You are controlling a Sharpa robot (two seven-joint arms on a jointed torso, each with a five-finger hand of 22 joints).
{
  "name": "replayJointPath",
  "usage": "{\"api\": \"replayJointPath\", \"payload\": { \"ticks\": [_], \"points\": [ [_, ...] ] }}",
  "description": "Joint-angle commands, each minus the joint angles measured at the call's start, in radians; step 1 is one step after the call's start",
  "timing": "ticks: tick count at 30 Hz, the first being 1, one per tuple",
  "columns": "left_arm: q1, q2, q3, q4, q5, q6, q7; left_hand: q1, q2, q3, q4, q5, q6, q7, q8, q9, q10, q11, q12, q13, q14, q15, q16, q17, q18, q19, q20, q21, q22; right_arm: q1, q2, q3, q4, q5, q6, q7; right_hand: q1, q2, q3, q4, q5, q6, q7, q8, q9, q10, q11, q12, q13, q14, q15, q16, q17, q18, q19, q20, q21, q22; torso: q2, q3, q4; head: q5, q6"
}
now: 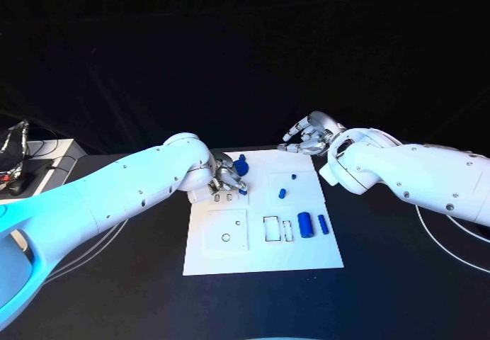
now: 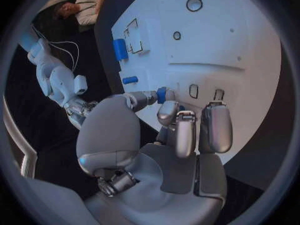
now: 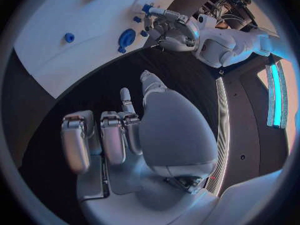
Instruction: Assemble the parts on the task board
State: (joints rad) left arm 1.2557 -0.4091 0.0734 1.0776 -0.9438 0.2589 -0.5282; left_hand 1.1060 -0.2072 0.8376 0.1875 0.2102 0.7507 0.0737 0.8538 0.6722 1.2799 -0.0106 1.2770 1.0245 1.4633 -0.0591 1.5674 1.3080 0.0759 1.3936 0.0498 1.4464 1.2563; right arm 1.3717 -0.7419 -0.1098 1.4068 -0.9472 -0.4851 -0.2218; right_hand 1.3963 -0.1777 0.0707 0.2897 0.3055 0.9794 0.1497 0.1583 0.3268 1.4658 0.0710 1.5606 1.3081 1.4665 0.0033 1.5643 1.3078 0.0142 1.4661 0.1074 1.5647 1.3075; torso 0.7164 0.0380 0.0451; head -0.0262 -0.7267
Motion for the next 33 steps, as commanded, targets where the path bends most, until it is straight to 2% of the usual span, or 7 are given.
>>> {"api": "replayJointPath", "payload": {
  "ticks": [1,9,11,15,20,27,33],
  "points": [
    [0.001,-0.014,0.0,0.021,0.062,-0.039,0.008,-0.013,0.003,0.136,-0.144,0.021,0.012,-0.011,0.005,0.18,0.009,-0.001,0.005,0.006,0.107,-0.008,0.003,0.263,-0.009,0.003,-0.006,0.004,0.0,0.0,-0.001,0.0,-0.002,-0.013,0.018,0.0,0.001,0.003,0.007,0.0,0.001,-0.007,-0.001,0.005,0.002,0.094,-0.004,-0.002,0.252,0.104,-0.008,0.007,0.263,-0.014,0.105,-0.008,0.006,0.263,-0.002,0.0002,0.0038,0.002,-0.002],
    [0.001,-0.063,-0.002,0.07,0.058,-0.073,0.006,-0.034,0.001,0.146,-0.176,0.112,0.035,-0.015,0.001,0.206,0.029,-0.006,0.012,0.023,0.107,-0.014,0.003,0.263,-0.009,0.005,-0.011,0.004,-0.001,0.0,-0.007,-0.001,-0.005,-0.013,0.02,0.0,0.001,0.003,0.007,0.0,0.001,-0.007,-0.001,0.005,0.002,0.094,-0.004,-0.002,0.252,0.104,-0.008,0.007,0.263,-0.014,0.105,-0.008,0.006,0.263,-0.011,0.0009,0.0137,0.003,-0.012],
    [0.001,-0.074,-0.006,0.081,0.044,-0.081,0.005,-0.039,0.0,0.145,-0.184,0.14,0.042,-0.017,-0.001,0.211,0.034,-0.008,0.014,0.027,0.107,-0.015,0.003,0.263,-0.009,0.006,-0.013,0.004,-0.001,0.0,-0.008,-0.001,-0.005,-0.013,0.02,0.0,0.001,0.003,0.007,0.0,0.001,-0.007,-0.001,0.005,0.002,0.094,-0.004,-0.002,0.252,0.104,-0.008,0.007,0.263,-0.014,0.105,-0.008,0.006,0.263,-0.012,0.001,0.0154,0.002,-0.013],
    [0.001,-0.097,-0.017,0.103,0.01,-0.107,0.002,-0.044,0.0,0.144,-0.19,0.159,0.049,-0.018,-0.004,0.216,0.038,-0.009,0.015,0.031,0.107,-0.017,0.003,0.263,-0.009,0.007,-0.014,0.004,0.0,-0.001,-0.01,-0.002,-0.006,-0.014,0.02,0.001,0.001,0.003,0.007,0.0,0.001,-0.007,-0.001,0.005,0.002,0.094,-0.004,-0.002,0.252,0.104,-0.008,0.007,0.263,-0.014,0.105,-0.008,0.006,0.263,-0.015,-0.0008,0.0197,0.001,-0.02],
    [0.001,-0.108,-0.027,0.113,-0.017,-0.123,0.001,-0.046,0.0,0.144,-0.194,0.17,0.054,-0.02,-0.005,0.219,0.042,-0.011,0.015,0.033,0.107,-0.018,0.003,0.263,-0.01,0.009,-0.015,0.005,0.002,-0.001,-0.012,-0.002,-0.007,-0.015,0.02,0.002,0.0,0.002,0.007,0.0,0.002,-0.009,-0.001,0.005,0.003,0.092,-0.004,-0.003,0.25,0.104,-0.007,0.007,0.263,-0.014,0.105,-0.008,0.006,0.263,-0.019,-0.0032,0.0225,0.002,-0.025],
    [0.001,-0.104,-0.05,0.109,-0.048,-0.133,-0.002,-0.047,-0.001,0.144,-0.197,0.175,0.056,-0.02,-0.006,0.22,0.043,-0.011,0.015,0.033,0.107,-0.019,0.003,0.263,-0.01,0.01,-0.016,0.005,0.003,-0.002,-0.012,-0.003,-0.008,-0.018,0.022,0.003,0.0,0.002,0.007,0.0,0.002,-0.009,-0.001,0.005,0.003,0.092,-0.004,-0.003,0.25,0.104,-0.007,0.007,0.263,-0.014,0.105,-0.008,0.006,0.263,-0.018,-0.0042,0.0214,0.005,-0.028],
    [0.0,-0.094,-0.064,0.099,-0.062,-0.141,-0.003,-0.047,-0.001,0.144,-0.198,0.177,0.057,-0.021,-0.007,0.22,0.043,-0.012,0.015,0.033,0.107,-0.019,0.003,0.263,-0.01,0.01,-0.016,0.006,0.004,-0.003,-0.011,-0.003,-0.009,-0.019,0.023,0.003,0.0,0.002,0.007,0.0,0.002,-0.009,-0.001,0.005,0.003,0.092,-0.004,-0.003,0.25,0.104,-0.007,0.007,0.263,-0.014,0.105,-0.008,0.006,0.263,-0.017,-0.0039,0.0211,0.008,-0.03]
  ]
}}
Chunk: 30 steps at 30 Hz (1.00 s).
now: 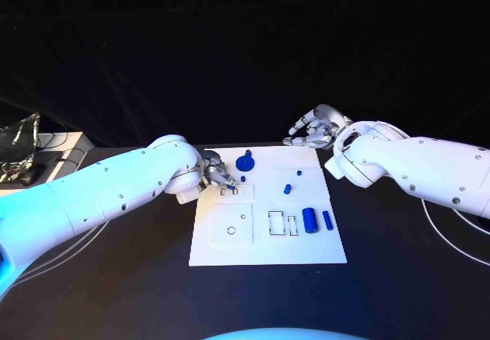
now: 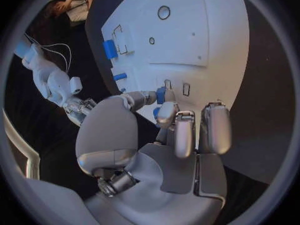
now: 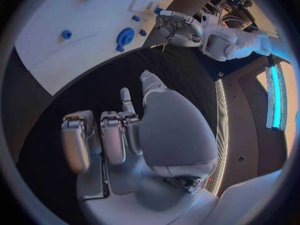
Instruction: Assemble the parts on the task board
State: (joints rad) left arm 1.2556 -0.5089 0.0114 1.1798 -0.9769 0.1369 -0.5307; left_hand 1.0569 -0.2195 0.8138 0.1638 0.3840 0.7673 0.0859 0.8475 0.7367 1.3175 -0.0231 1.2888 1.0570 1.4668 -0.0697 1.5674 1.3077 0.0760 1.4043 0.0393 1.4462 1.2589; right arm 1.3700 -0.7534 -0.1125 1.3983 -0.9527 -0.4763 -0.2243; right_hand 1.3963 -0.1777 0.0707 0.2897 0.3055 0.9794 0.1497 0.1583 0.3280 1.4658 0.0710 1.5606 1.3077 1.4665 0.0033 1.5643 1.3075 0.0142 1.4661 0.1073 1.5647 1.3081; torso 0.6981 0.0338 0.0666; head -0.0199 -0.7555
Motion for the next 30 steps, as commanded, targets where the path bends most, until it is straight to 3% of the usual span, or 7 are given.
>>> {"api": "replayJointPath", "payload": {
  "ticks": [1,8,30],
  "points": [
    [0.001,0.008,-0.005,-0.005,-0.029,-0.02,0.0,0.003,0.011,0.167,-0.174,0.003,0.041,-0.033,-0.001,0.156,0.006,0.001,0.003,0.001,0.104,-0.009,0.003,0.263,-0.01,0.0,-0.006,0.006,0.002,-0.001,0.0,0.0,0.0,-0.013,0.014,0.006,0.0,0.002,0.007,0.0,0.002,-0.009,-0.001,0.005,0.002,0.092,-0.004,-0.003,0.251,0.104,-0.007,0.007,0.263,-0.014,0.105,-0.008,0.006,0.263,0.002,0.0007,-0.0008,0.002,-0.001],
    [-0.001,0.02,-0.016,-0.016,-0.023,-0.028,-0.001,0.002,0.012,0.167,-0.175,0.005,0.041,-0.033,-0.001,0.156,0.006,0.001,0.003,0.001,0.104,-0.009,0.003,0.263,-0.01,0.0,-0.006,0.006,0.003,-0.001,0.001,0.0,0.001,-0.014,0.015,0.006,-0.001,0.0,0.007,0.0,0.002,-0.011,-0.001,0.005,0.003,0.091,-0.003,-0.005,0.249,0.104,-0.007,0.007,0.263,-0.014,0.105,-0.008,0.006,0.263,0.003,0.0007,-0.0009,0.001,-0.004],
    [-0.001,0.038,-0.018,-0.032,-0.032,0.021,-0.006,0.002,0.012,0.167,-0.176,0.007,0.043,-0.033,-0.002,0.157,0.006,0.0,0.002,-0.002,0.104,-0.009,0.003,0.263,-0.011,0.001,-0.006,0.006,0.003,-0.001,-0.001,0.0,0.005,-0.014,0.019,0.005,-0.002,-0.001,0.007,0.0,0.002,-0.012,-0.001,0.005,0.004,0.091,-0.003,-0.005,0.249,0.104,-0.007,0.007,0.263,-0.014,0.105,-0.008,0.006,0.263,0.003,0.0001,-0.0007,-0.002,-0.012]
  ]
}}
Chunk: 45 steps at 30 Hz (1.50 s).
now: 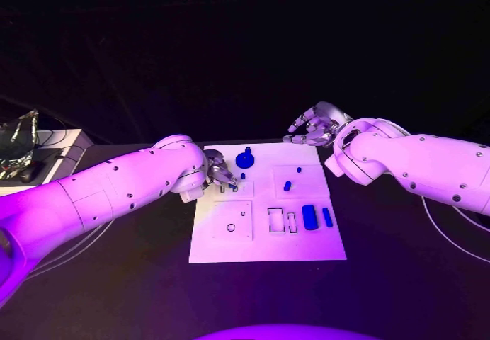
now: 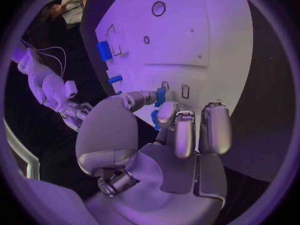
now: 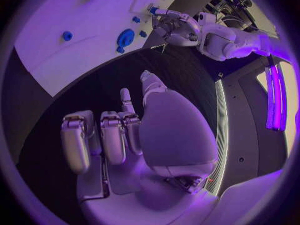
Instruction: Assemble the parts on the task board
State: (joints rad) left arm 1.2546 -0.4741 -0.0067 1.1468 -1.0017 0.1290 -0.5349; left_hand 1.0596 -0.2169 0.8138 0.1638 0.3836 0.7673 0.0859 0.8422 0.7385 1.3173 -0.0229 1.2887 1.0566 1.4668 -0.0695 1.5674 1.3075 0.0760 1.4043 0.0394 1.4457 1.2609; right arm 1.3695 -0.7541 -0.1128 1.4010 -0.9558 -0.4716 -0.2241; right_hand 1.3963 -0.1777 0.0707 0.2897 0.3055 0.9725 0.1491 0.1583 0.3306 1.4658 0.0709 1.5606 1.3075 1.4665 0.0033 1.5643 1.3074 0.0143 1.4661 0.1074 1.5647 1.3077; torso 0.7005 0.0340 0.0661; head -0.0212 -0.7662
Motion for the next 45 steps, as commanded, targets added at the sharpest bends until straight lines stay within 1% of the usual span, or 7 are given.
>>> {"api": "replayJointPath", "payload": {
  "ticks": [1,23,31,33,36,41,45],
  "points": [
    [0.0,0.004,0.0,0.001,-0.009,0.03,-0.002,0.0,0.01,0.167,-0.176,0.007,0.043,-0.033,0.003,0.155,0.006,0.0,0.002,-0.001,0.104,-0.009,0.003,0.263,-0.01,0.001,-0.006,0.007,0.001,-0.001,0.0,0.0,0.002,-0.011,0.014,0.005,-0.002,-0.001,0.007,0.0,0.001,-0.005,0.0,0.005,0.001,0.091,-0.003,-0.005,0.25,0.104,-0.007,0.007,0.263,-0.014,0.105,-0.008,0.006,0.263,0.001,-0.0001,0.0,0.0,-0.002],
    [-0.001,0.013,-0.005,-0.007,-0.031,0.042,-0.003,0.0,0.01,0.167,-0.177,0.008,0.044,-0.033,0.002,0.156,0.005,0.0,0.0,-0.004,0.104,-0.01,0.003,0.263,-0.011,0.001,-0.007,0.007,0.002,0.0,-0.002,0.0,0.005,-0.011,0.017,0.003,-0.004,-0.001,0.007,0.001,0.001,-0.006,0.0,0.006,0.002,0.09,-0.003,-0.006,0.249,0.104,-0.007,0.007,0.263,-0.014,0.105,-0.007,0.006,0.263,0.001,-0.0004,-0.0001,0.0,-0.007],
    [-0.001,0.011,-0.006,-0.007,-0.033,0.054,-0.003,0.0,0.011,0.167,-0.178,0.008,0.045,-0.033,0.001,0.156,0.003,0.0,-0.004,-0.01,0.104,-0.01,0.003,0.263,-0.011,0.003,-0.007,0.008,0.004,0.0,-0.003,0.0,0.006,-0.011,0.018,0.003,-0.004,-0.001,0.007,0.001,0.001,-0.006,0.0,0.006,0.002,0.09,-0.003,-0.006,0.249,0.104,-0.007,0.007,0.263,-0.014,0.105,-0.007,0.006,0.263,0.001,-0.0007,0.0013,-0.002,-0.009],
    [-0.001,0.012,-0.006,-0.008,-0.034,0.055,-0.003,0.0,0.011,0.167,-0.178,0.008,0.045,-0.033,0.001,0.156,0.001,0.0,-0.006,-0.013,0.104,-0.01,0.003,0.263,-0.011,0.003,-0.007,0.008,0.004,0.0,-0.003,0.0,0.006,-0.011,0.018,0.003,-0.004,-0.001,0.007,0.001,0.001,-0.006,0.0,0.006,0.002,0.09,-0.003,-0.006,0.249,0.104,-0.007,0.007,0.263,-0.014,0.105,-0.007,0.006,0.263,0.001,-0.0005,0.0012,-0.005,-0.008],
    [-0.001,0.016,-0.006,-0.01,-0.034,0.055,-0.003,0.0,0.011,0.167,-0.178,0.008,0.045,-0.033,0.001,0.156,0.001,0.0,-0.006,-0.013,0.104,-0.01,0.003,0.263,-0.011,0.003,-0.007,0.008,0.004,0.0,-0.003,0.0,0.006,-0.011,0.018,0.003,-0.004,-0.001,0.007,0.001,0.001,-0.006,0.0,0.006,0.002,0.09,-0.003,-0.006,0.249,0.104,-0.007,0.007,0.263,-0.014,0.105,-0.007,0.006,0.263,0.002,-0.0008,0.0006,-0.002,-0.009],
    [-0.004,0.023,-0.007,-0.015,-0.036,0.055,-0.003,0.0,0.011,0.167,-0.179,0.008,0.045,-0.033,0.0,0.157,-0.002,0.0,-0.01,-0.019,0.104,-0.01,0.003,0.263,-0.011,0.003,-0.007,0.008,0.005,0.0,-0.002,0.0,0.007,-0.011,0.019,0.003,-0.004,-0.001,0.007,0.001,0.001,-0.006,0.0,0.006,0.002,0.09,-0.003,-0.006,0.249,0.104,-0.007,0.007,0.263,-0.014,0.105,-0.007,0.006,0.263,0.002,-0.0012,-0.0003,-0.002,-0.01],
    [-0.005,0.026,-0.008,-0.02,-0.037,0.055,-0.004,0.0,0.012,0.167,-0.178,0.008,0.045,-0.033,0.0,0.157,-0.003,0.0,-0.011,-0.021,0.104,-0.01,0.003,0.263,-0.011,0.003,-0.007,0.008,0.004,0.0,-0.003,0.0,0.007,-0.011,0.019,0.003,-0.004,-0.001,0.007,0.001,0.001,-0.006,0.0,0.006,0.002,0.09,-0.003,-0.006,0.249,0.104,-0.007,0.007,0.263,-0.014,0.105,-0.007,0.006,0.263,0.001,-0.0007,0.0002,-0.003,-0.011]
  ]
}}
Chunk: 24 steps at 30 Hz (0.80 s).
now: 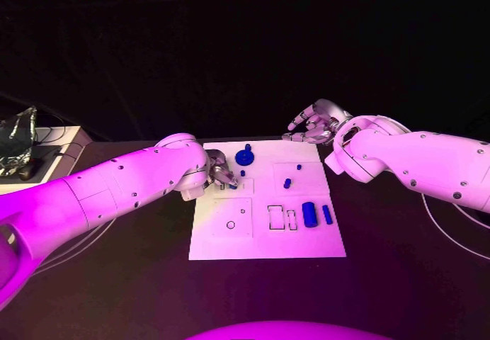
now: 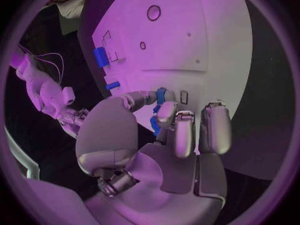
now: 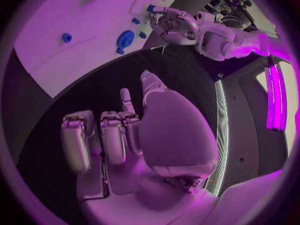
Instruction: Assemble the parts on the task board
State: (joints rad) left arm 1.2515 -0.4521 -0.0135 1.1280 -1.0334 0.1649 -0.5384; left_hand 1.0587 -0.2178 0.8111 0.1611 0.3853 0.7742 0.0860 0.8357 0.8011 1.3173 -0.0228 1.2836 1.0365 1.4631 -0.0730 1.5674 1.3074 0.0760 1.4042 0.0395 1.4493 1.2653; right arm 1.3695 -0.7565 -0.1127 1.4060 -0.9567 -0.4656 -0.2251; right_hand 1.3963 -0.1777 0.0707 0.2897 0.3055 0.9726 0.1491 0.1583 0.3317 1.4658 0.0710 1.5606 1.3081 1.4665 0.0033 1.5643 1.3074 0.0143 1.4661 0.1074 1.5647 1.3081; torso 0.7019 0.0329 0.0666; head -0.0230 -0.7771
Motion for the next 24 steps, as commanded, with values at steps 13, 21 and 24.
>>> {"api": "replayJointPath", "payload": {
  "ticks": [13,21,24],
  "points": [
    [-0.004,0.019,-0.003,-0.016,-0.007,0.027,-0.001,-0.002,0.014,0.166,-0.174,0.004,0.039,-0.033,0.004,0.096,0.001,0.0,-0.005,0.003,0.108,-0.006,0.003,0.263,-0.011,0.003,-0.007,0.004,0.0,0.0,-0.002,0.0,0.003,-0.01,0.013,0.003,-0.004,-0.001,0.007,0.001,0.001,-0.006,0.0,0.006,0.001,0.09,-0.003,-0.006,0.248,0.104,-0.007,0.007,0.263,-0.014,0.105,-0.007,0.006,0.263,-0.001,0.0006,-0.0004,0.001,-0.003],
    [-0.004,0.028,-0.003,-0.024,-0.006,0.029,-0.001,-0.016,0.034,0.132,-0.158,-0.011,0.048,-0.038,-0.005,0.103,0.01,-0.003,-0.006,0.003,0.108,-0.008,0.003,0.263,-0.011,0.003,-0.008,0.003,-0.001,0.0,-0.002,0.0,0.003,-0.01,0.014,0.004,-0.004,-0.001,0.007,0.001,0.001,-0.006,0.0,0.006,0.001,0.09,-0.003,-0.006,0.248,0.104,-0.007,0.007,0.263,-0.014,0.105,-0.007,0.006,0.263,-0.001,0.001,-0.0008,0.002,-0.003],
    [-0.004,0.031,-0.003,-0.027,-0.005,0.03,0.0,-0.022,0.044,0.108,-0.148,-0.019,0.057,-0.043,-0.01,0.105,0.016,-0.006,-0.005,0.007,0.108,-0.01,0.003,0.263,-0.011,0.003,-0.009,0.002,0.0,0.0,-0.002,0.0,0.003,-0.01,0.014,0.004,-0.004,-0.001,0.007,0.001,0.001,-0.006,0.0,0.006,0.001,0.09,-0.003,-0.006,0.248,0.104,-0.007,0.007,0.263,-0.014,0.105,-0.007,0.006,0.263,-0.001,0.0006,-0.0001,0.001,-0.003]
  ]
}}
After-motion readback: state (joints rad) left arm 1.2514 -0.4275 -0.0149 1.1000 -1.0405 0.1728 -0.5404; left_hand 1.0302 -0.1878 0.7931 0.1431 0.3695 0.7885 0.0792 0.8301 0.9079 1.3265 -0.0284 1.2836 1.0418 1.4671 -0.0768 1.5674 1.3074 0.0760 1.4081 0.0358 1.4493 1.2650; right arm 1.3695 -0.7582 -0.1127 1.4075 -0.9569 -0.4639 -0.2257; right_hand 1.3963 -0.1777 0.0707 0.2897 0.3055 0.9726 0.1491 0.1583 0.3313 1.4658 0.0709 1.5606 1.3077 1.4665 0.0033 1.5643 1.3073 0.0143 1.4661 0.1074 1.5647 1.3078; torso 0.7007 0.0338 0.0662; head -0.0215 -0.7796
